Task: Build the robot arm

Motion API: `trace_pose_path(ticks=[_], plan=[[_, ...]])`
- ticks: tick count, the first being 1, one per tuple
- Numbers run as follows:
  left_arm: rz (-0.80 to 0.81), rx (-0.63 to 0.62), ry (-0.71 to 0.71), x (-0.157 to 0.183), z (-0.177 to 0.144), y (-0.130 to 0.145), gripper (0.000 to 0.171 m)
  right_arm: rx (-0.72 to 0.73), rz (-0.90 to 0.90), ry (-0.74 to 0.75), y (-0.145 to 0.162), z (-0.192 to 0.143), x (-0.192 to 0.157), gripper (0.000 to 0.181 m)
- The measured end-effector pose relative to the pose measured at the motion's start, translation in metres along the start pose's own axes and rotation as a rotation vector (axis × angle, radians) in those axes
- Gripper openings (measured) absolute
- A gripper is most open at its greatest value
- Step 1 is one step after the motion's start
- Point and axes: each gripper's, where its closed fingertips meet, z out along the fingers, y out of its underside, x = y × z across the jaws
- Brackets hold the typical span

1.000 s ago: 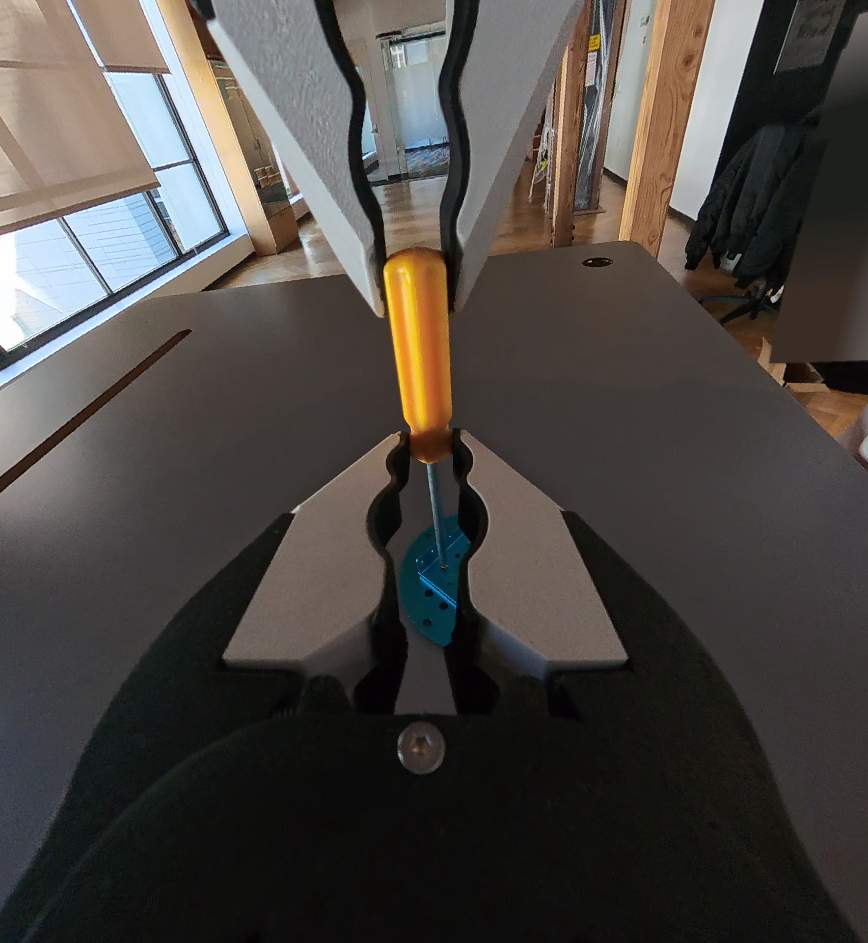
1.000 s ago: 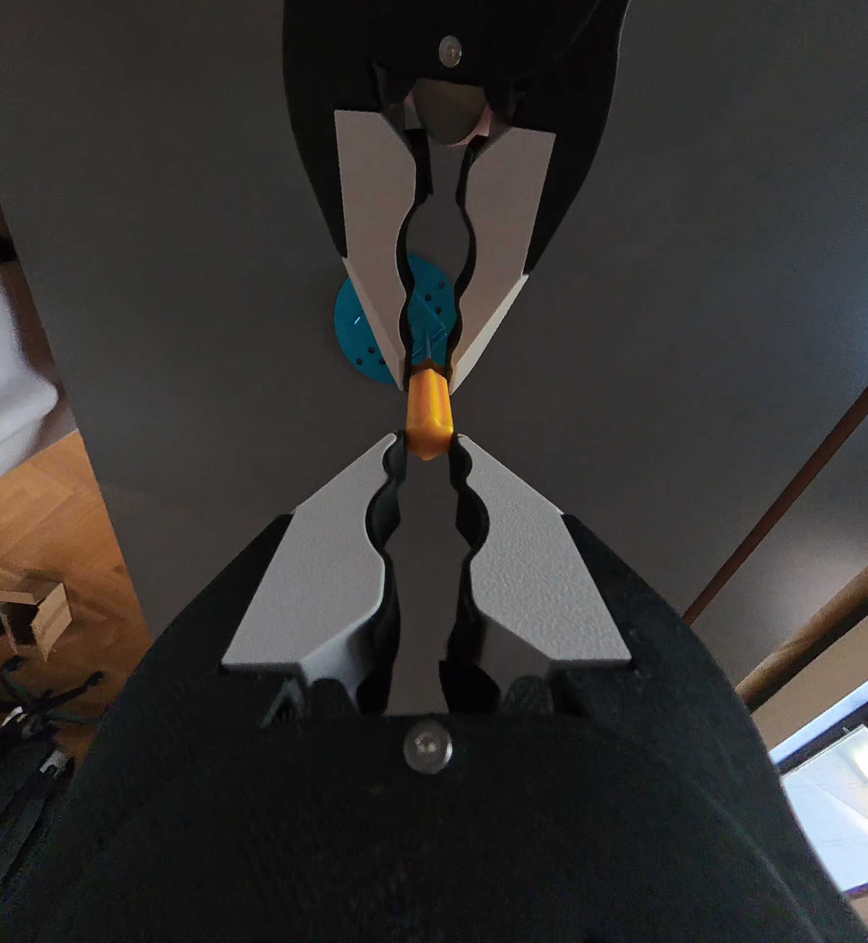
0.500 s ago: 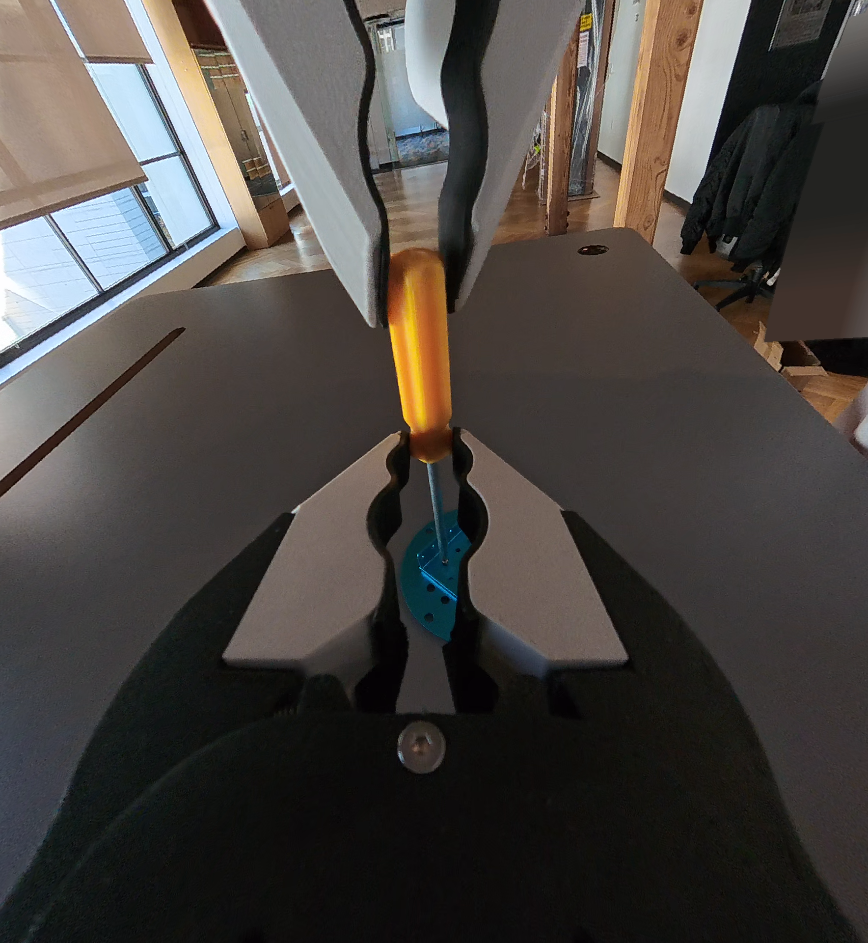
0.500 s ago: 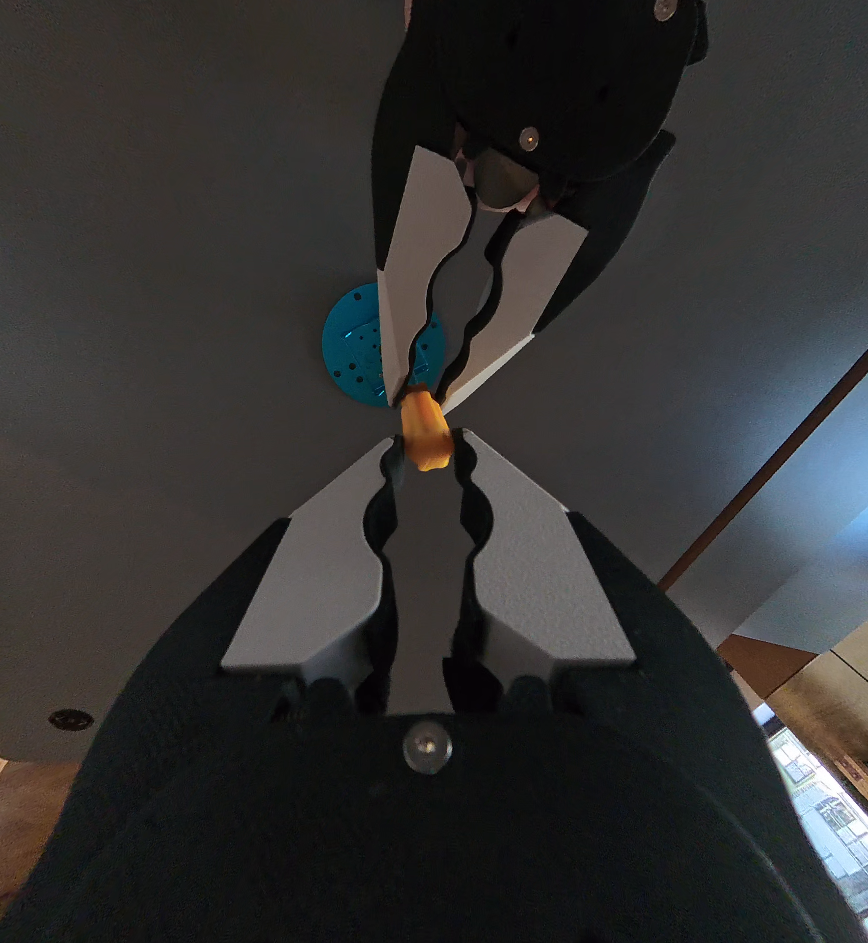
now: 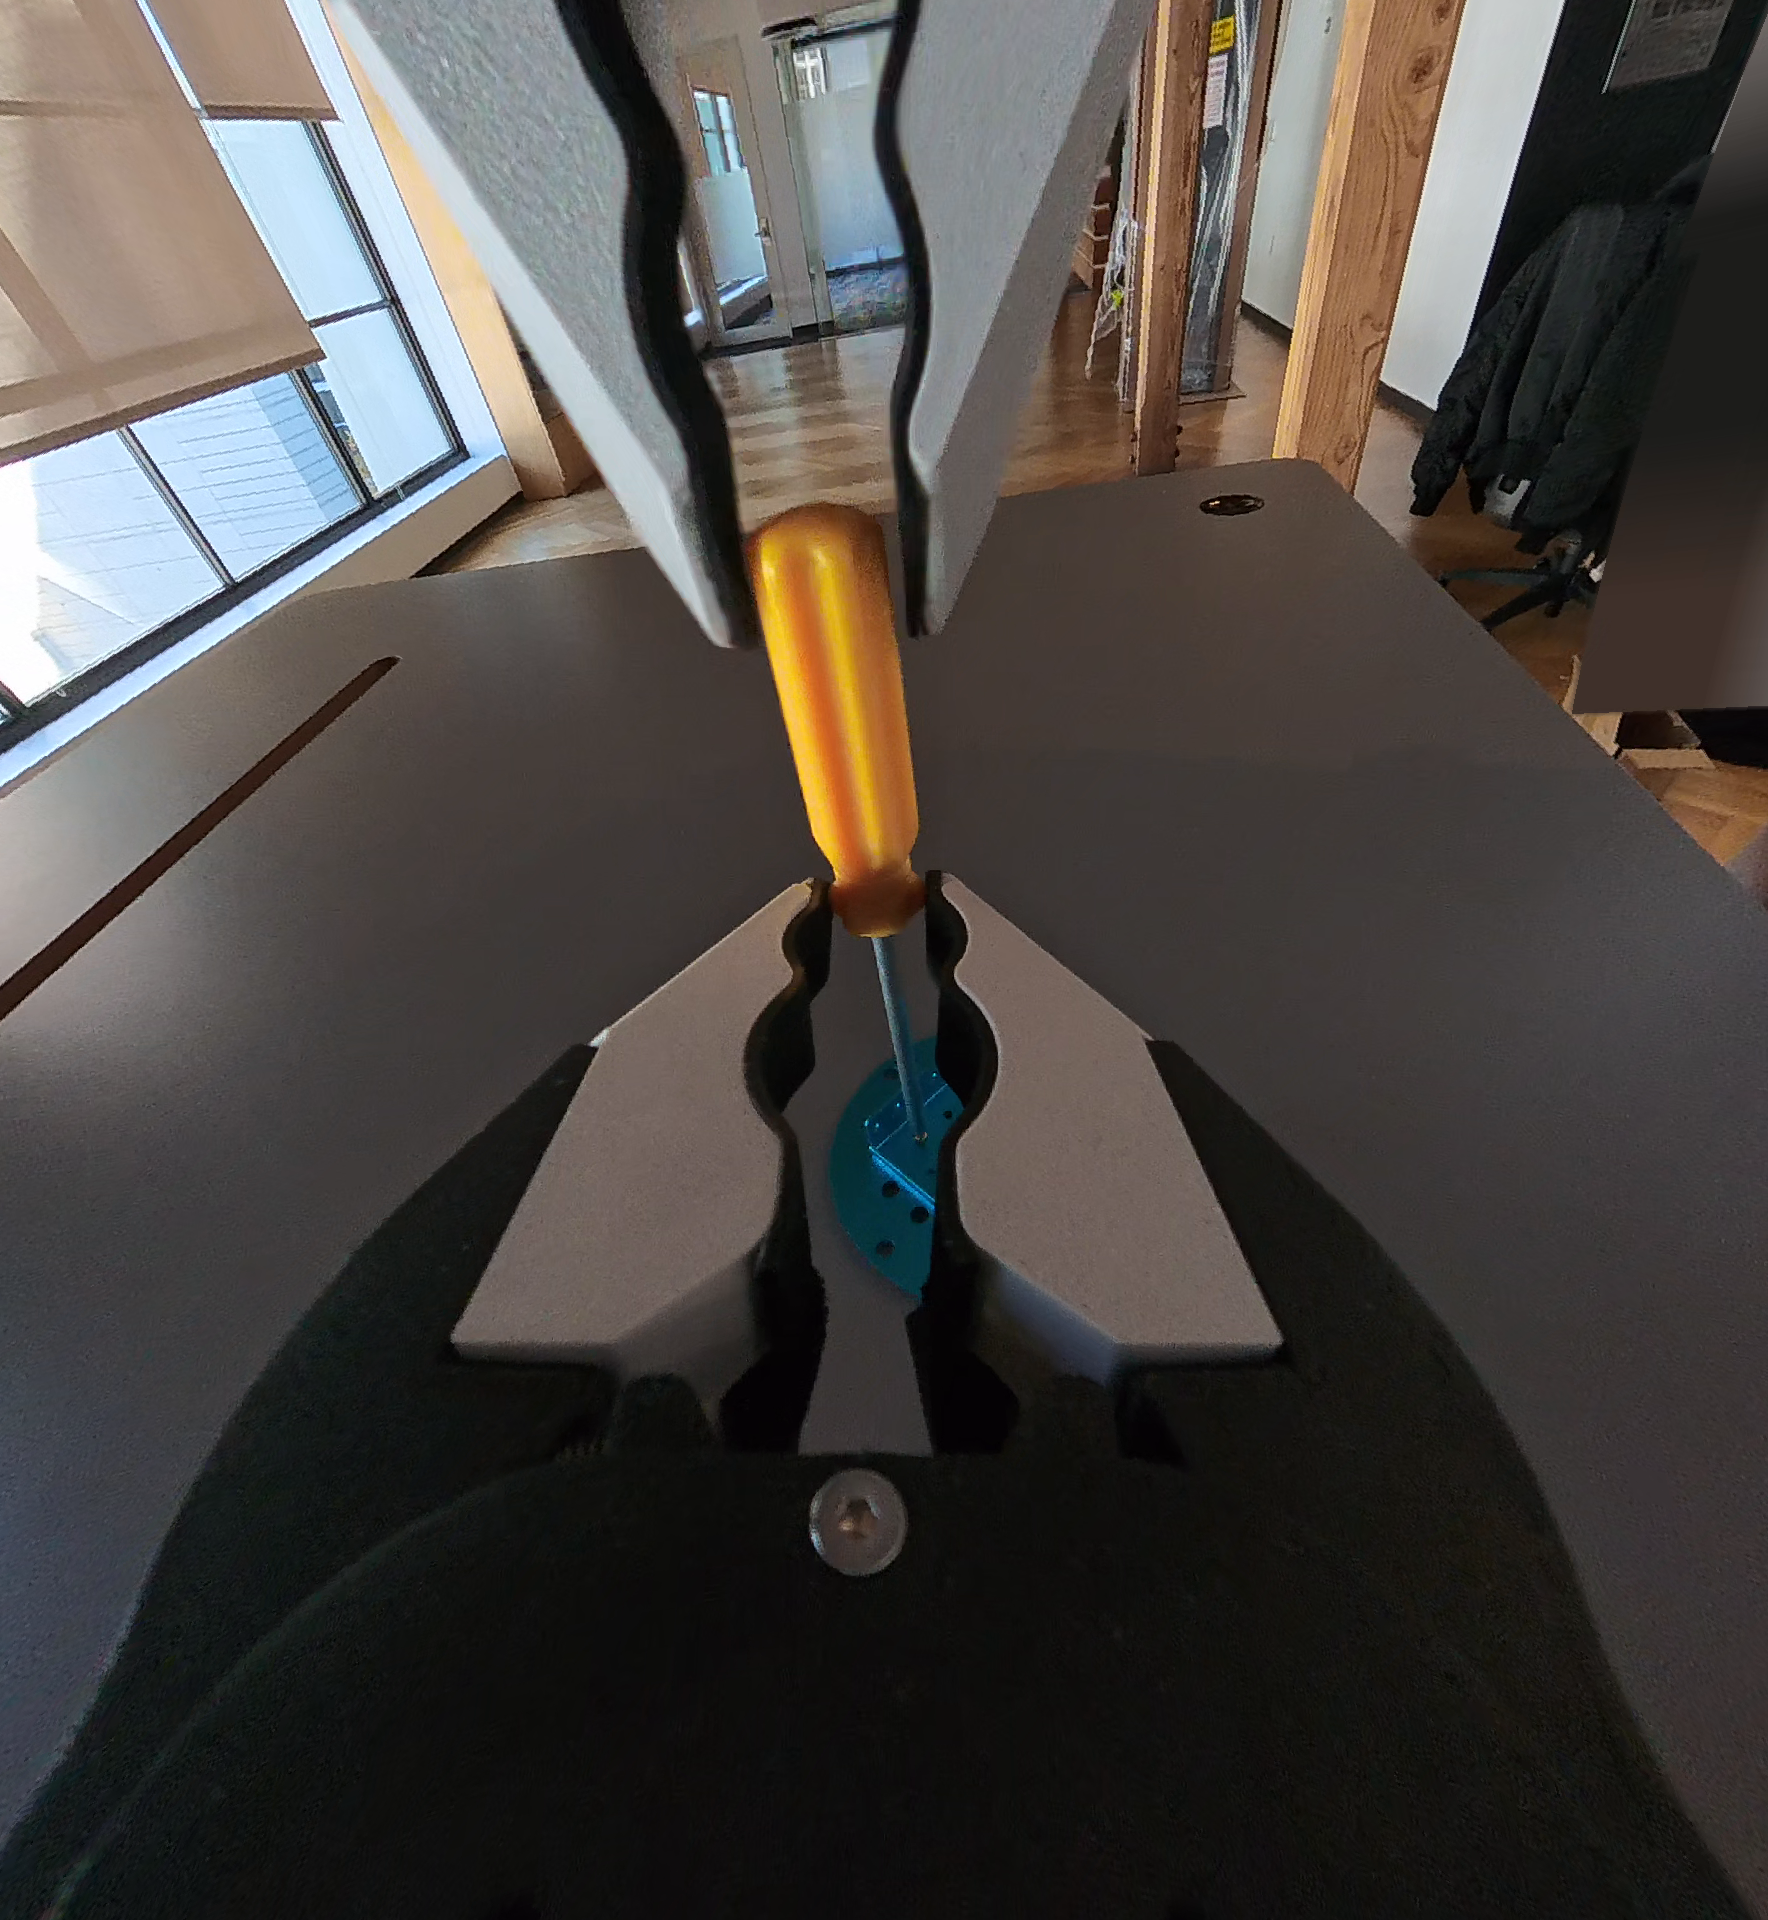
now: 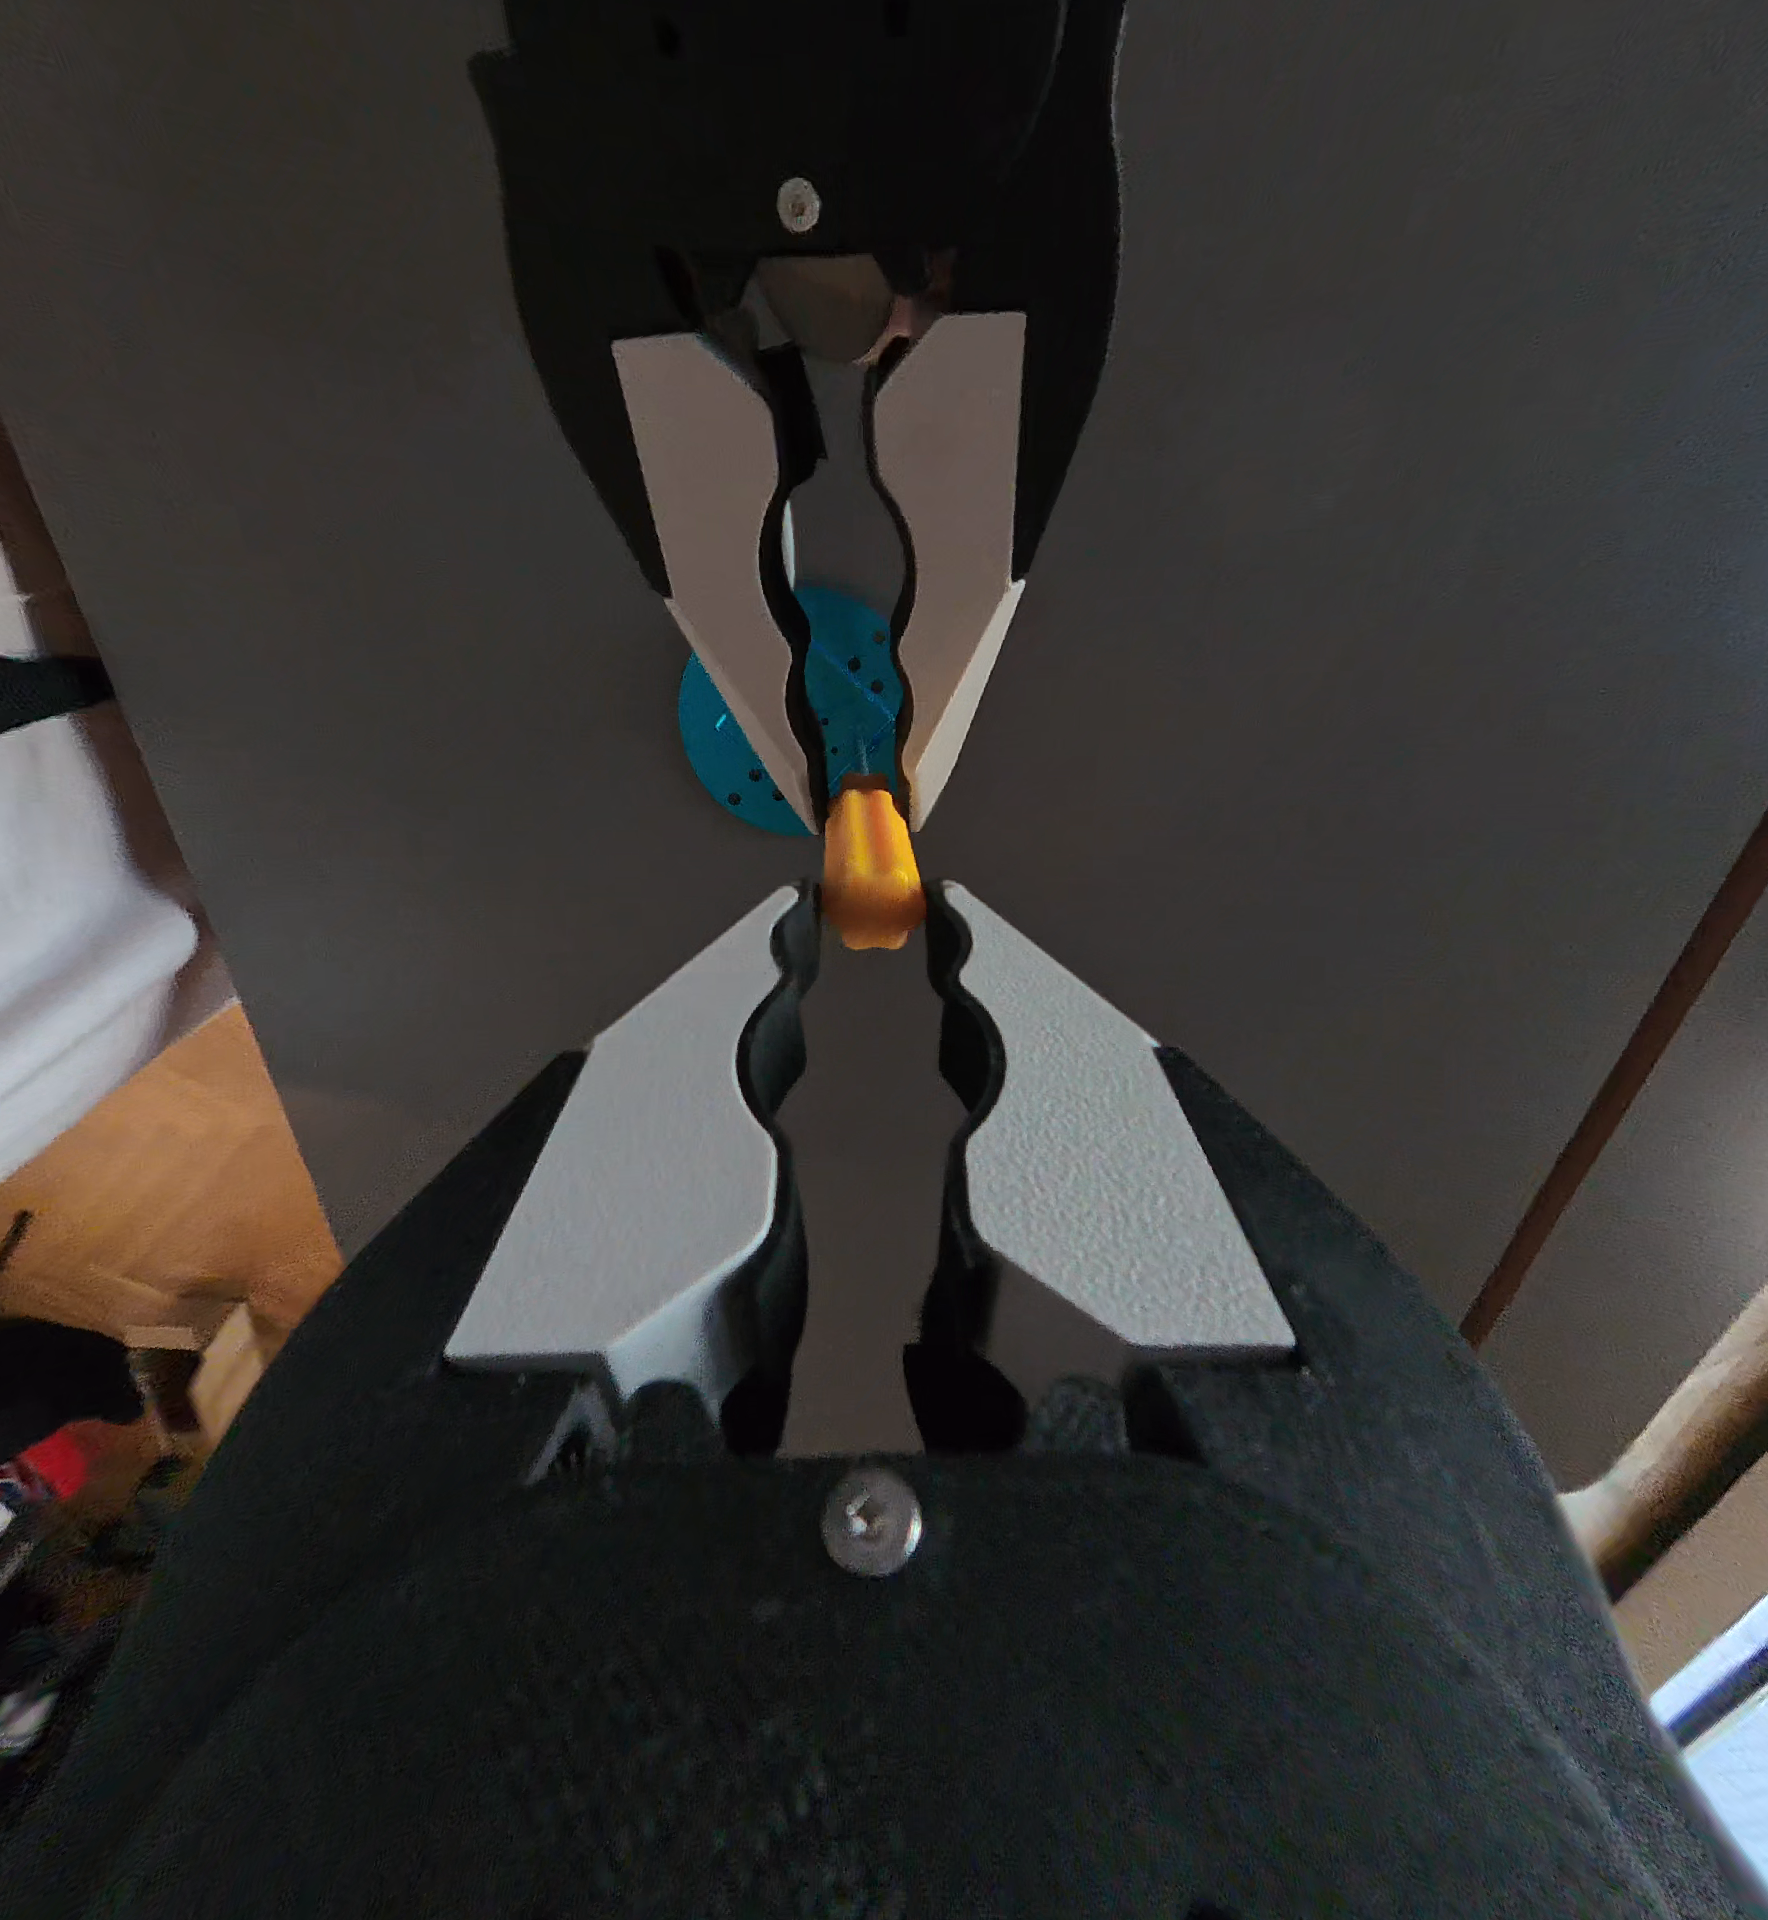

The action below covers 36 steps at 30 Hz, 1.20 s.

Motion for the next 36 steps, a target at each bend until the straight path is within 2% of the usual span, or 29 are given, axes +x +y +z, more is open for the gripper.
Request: trace_pose_path(ticks=[2, 5, 7, 10, 12, 18, 21, 23, 25, 29, 32, 36], plan=[[0.006, -0.004, 0.005, 0.001, 0.000, 0.000, 0.016, 0.022, -0.093, -0.001, -0.002, -0.002, -0.002, 0.033], [0.016, -0.009, 0.014, 0.003, 0.001, 0.000, 0.016, 0.062, -0.213, 0.000, -0.006, -0.005, -0.005, 0.027], [0.021, -0.012, 0.011, 0.003, 0.001, 0.000, 0.016, 0.054, -0.218, -0.016, -0.005, -0.004, -0.006, 0.019], [0.022, -0.013, 0.011, 0.003, 0.001, 0.000, 0.016, 0.045, -0.219, -0.024, -0.003, -0.002, -0.007, 0.017], [0.015, -0.012, 0.016, 0.003, 0.000, 0.000, 0.016, 0.040, -0.182, -0.021, -0.004, -0.002, -0.005, 0.017], [0.017, -0.008, -0.015, 0.000, 0.001, 0.001, 0.016, 0.007, 0.159, -0.019, 0.000, -0.002, 0.001, 0.015], [0.012, -0.005, -0.010, -0.001, 0.001, 0.001, 0.016, 0.017, 0.255, -0.010, -0.001, -0.002, 0.002, 0.016], [0.006, -0.007, -0.003, -0.001, 0.000, 0.001, 0.016, 0.023, 0.167, -0.011, -0.003, -0.001, 0.001, 0.017], [0.007, -0.007, -0.002, -0.001, 0.000, 0.002, 0.016, 0.025, 0.043, 0.018, -0.002, -0.001, 0.003, 0.026], [0.022, -0.017, -0.003, 0.000, 0.000, 0.002, 0.016, 0.028, -0.091, 0.033, -0.002, -0.001, 0.001, 0.018], [0.023, -0.019, 0.005, 0.001, 0.000, 0.001, 0.016, 0.015, -0.044, 0.021, -0.001, -0.002, -0.001, 0.018], [0.023, -0.014, -0.019, -0.001, 0.002, 0.001, 0.016, -0.035, 0.165, 0.006, 0.005, -0.001, 0.002, 0.018]])
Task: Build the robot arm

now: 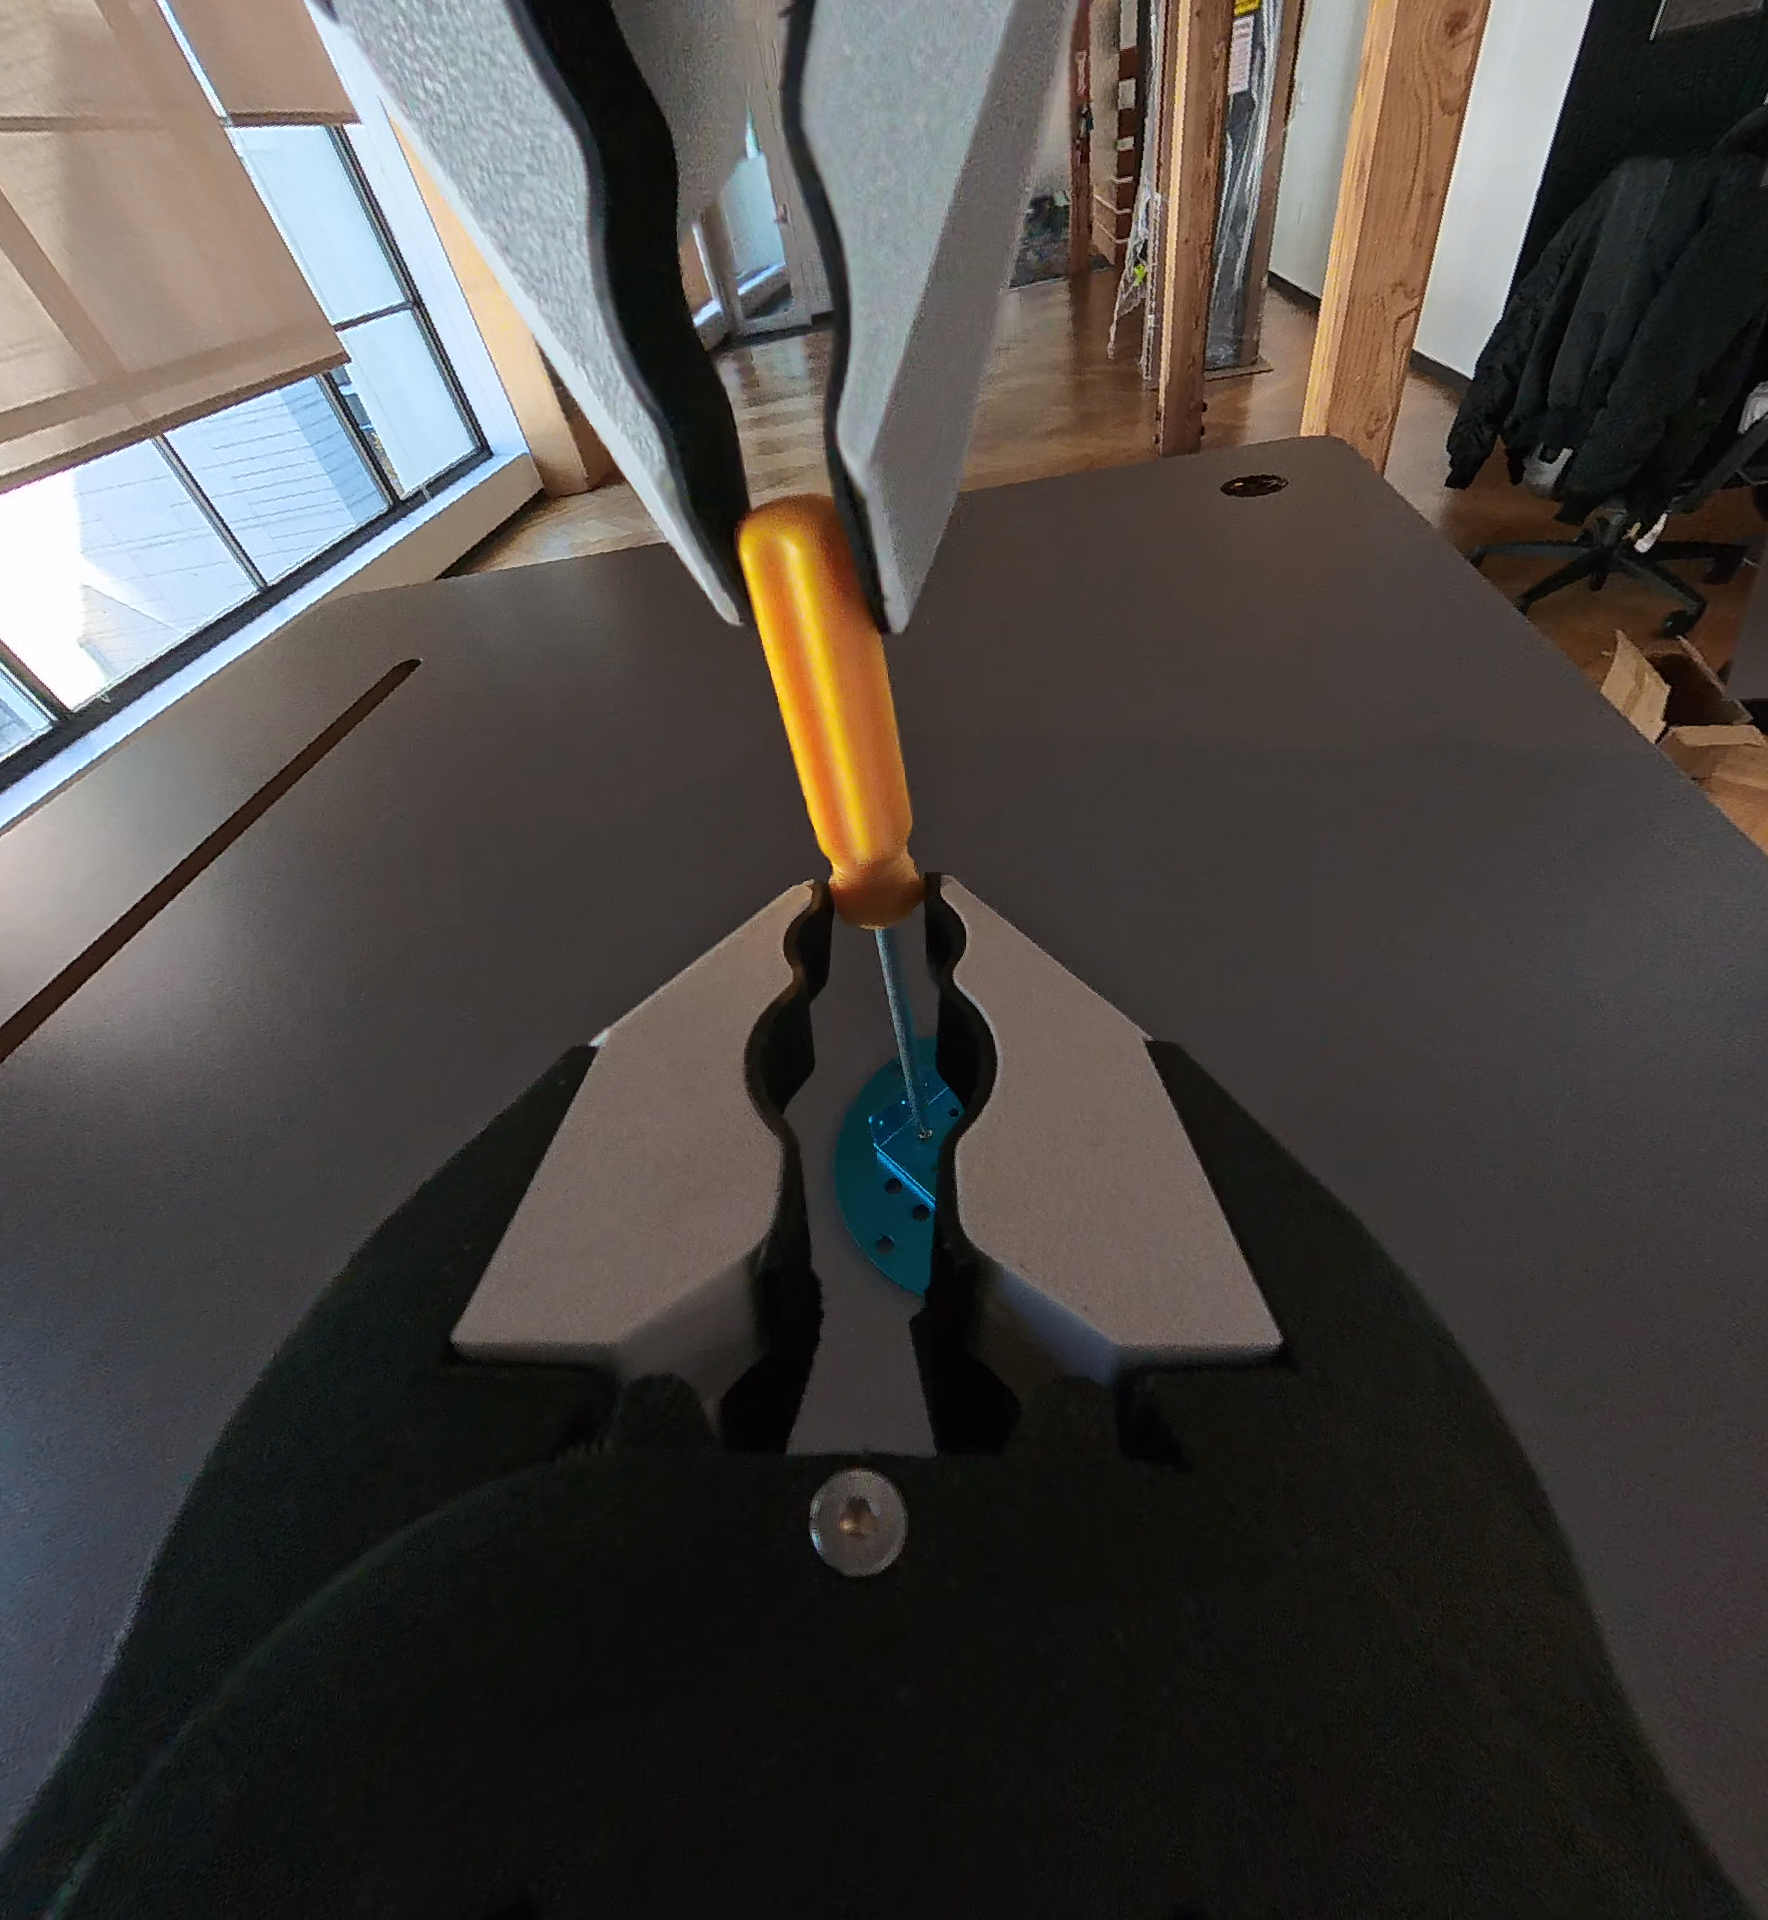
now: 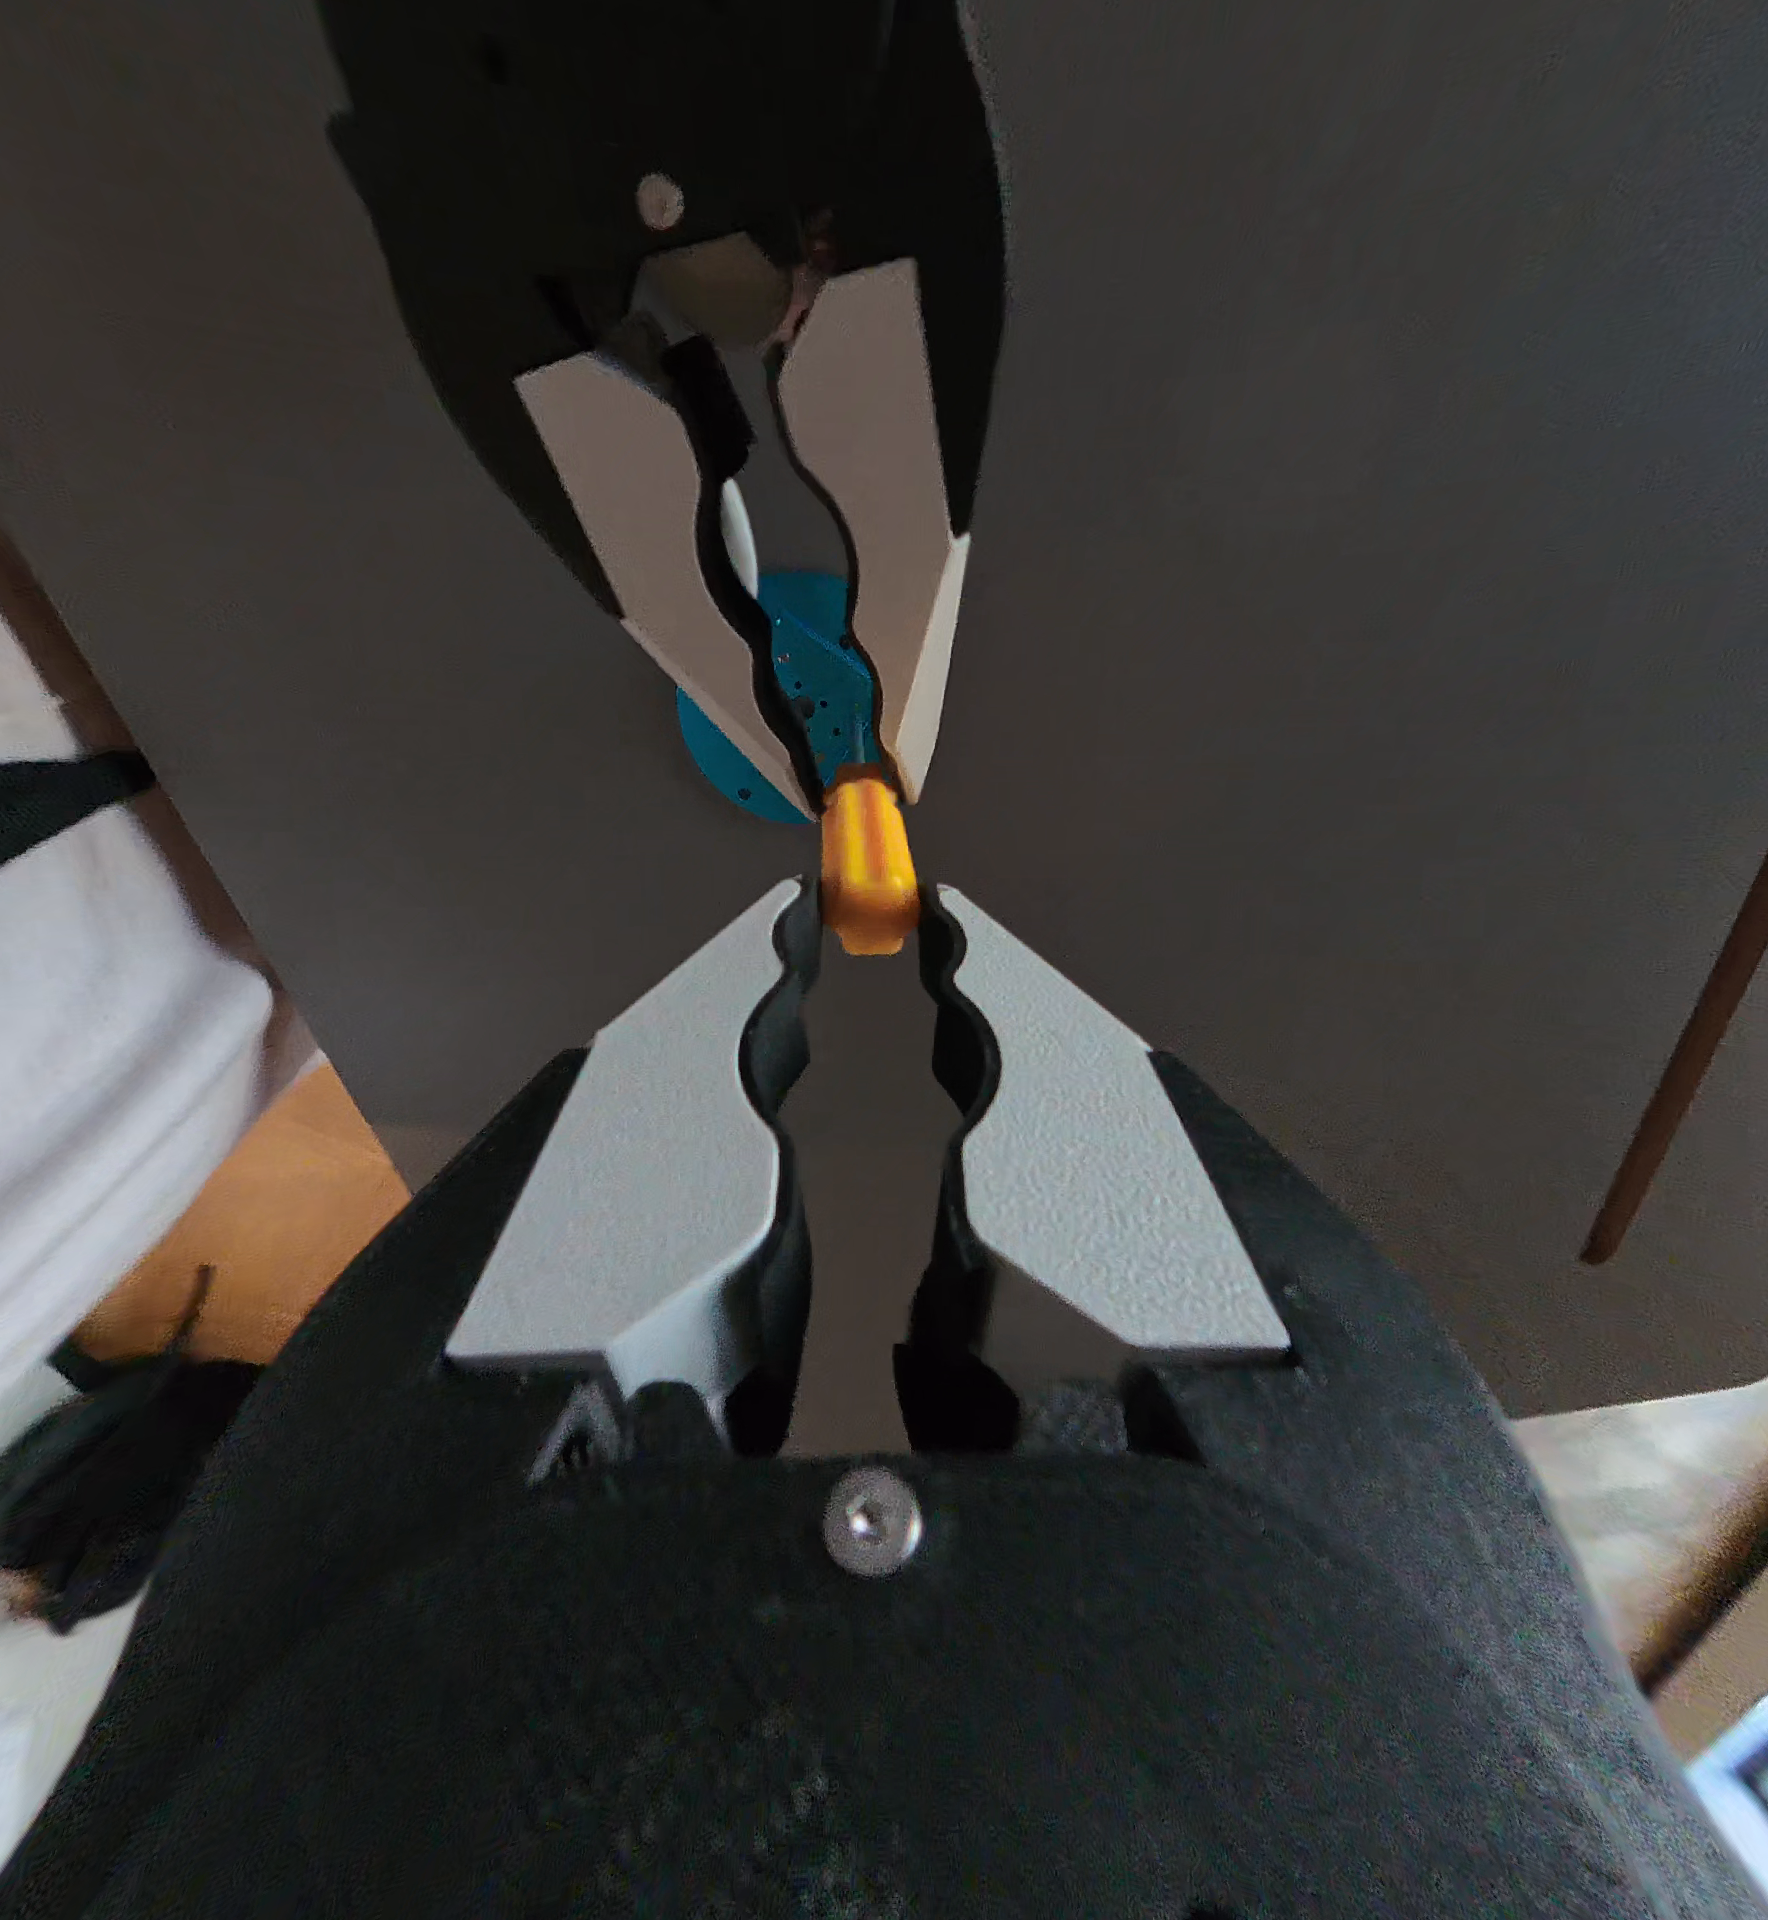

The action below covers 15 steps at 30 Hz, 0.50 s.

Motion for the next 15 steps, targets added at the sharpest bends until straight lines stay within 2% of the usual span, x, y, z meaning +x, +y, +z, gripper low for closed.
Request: trace_pose_path(ticks=[2, 5, 7, 9, 12, 15], plan=[[0.010, 0.002, -0.014, -0.0007, 0.0003, -0.0001, 0.015, 0.007, 0.118, -0.013, -0.0007, 0.0001, 0.0006, 0.018], [0.009, 0.009, -0.012, -0.0014, 0.0002, 0.0002, 0.015, 0.012, 0.181, -0.016, -0.0012, 0.0002, 0.0014, 0.018], [0.014, 0.004, -0.007, -0.0013, -0.0003, 0.0005, 0.015, 0.016, 0.076, -0.002, -0.0021, 0.0008, 0.0008, 0.018], [0.016, 0.001, 0.000, -0.0001, 0.0001, 0.0003, 0.014, 0.023, -0.032, 0.013, -0.0030, 0.0013, -0.0004, 0.028], [0.020, -0.002, 0.002, 0.0005, 0.0004, 0.0002, 0.014, 0.018, -0.136, 0.027, -0.0022, 0.0024, -0.0017, 0.017], [0.017, -0.004, 0.013, 0.0019, 0.0000, 0.0002, 0.014, 0.015, -0.130, 0.007, -0.0017, 0.0026, -0.0045, 0.016]])
